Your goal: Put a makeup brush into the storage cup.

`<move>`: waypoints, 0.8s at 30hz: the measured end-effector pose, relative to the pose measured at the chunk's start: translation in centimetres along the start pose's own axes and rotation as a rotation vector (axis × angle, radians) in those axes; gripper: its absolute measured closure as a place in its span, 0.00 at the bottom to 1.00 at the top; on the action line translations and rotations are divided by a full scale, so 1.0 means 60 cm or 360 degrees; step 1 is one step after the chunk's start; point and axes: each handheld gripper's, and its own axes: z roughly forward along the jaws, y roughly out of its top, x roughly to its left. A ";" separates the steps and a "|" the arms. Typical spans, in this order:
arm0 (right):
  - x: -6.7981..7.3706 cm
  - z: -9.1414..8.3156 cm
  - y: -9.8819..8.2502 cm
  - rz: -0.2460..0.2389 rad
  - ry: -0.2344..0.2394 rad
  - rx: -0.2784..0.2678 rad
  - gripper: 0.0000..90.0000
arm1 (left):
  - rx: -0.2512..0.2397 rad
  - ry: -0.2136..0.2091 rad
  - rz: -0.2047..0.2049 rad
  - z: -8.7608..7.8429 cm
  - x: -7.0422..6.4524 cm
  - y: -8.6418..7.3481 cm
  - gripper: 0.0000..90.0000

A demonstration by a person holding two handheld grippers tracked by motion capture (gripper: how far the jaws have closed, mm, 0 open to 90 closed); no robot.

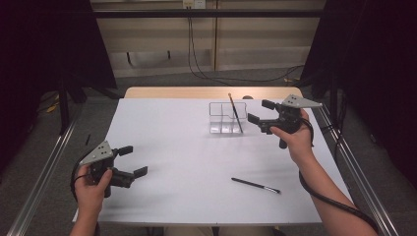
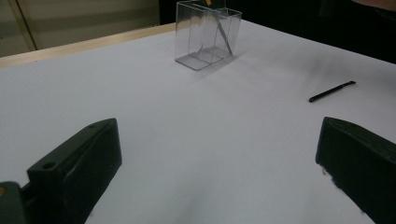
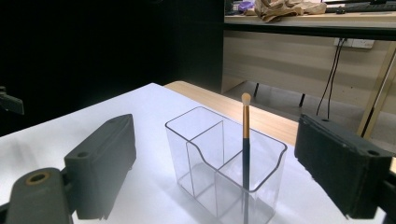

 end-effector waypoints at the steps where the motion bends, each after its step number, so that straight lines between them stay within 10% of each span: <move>1: 0.000 -0.003 -0.002 0.0004 0.0007 0.0001 0.14 | 0.0005 0.0001 0.0001 0.000 -0.001 -0.001 0.00; 24: 0.019 -0.044 -0.019 -0.0032 0.0057 0.0048 0.12 | 0.0032 0.0002 0.0000 0.001 -0.003 -0.003 0.00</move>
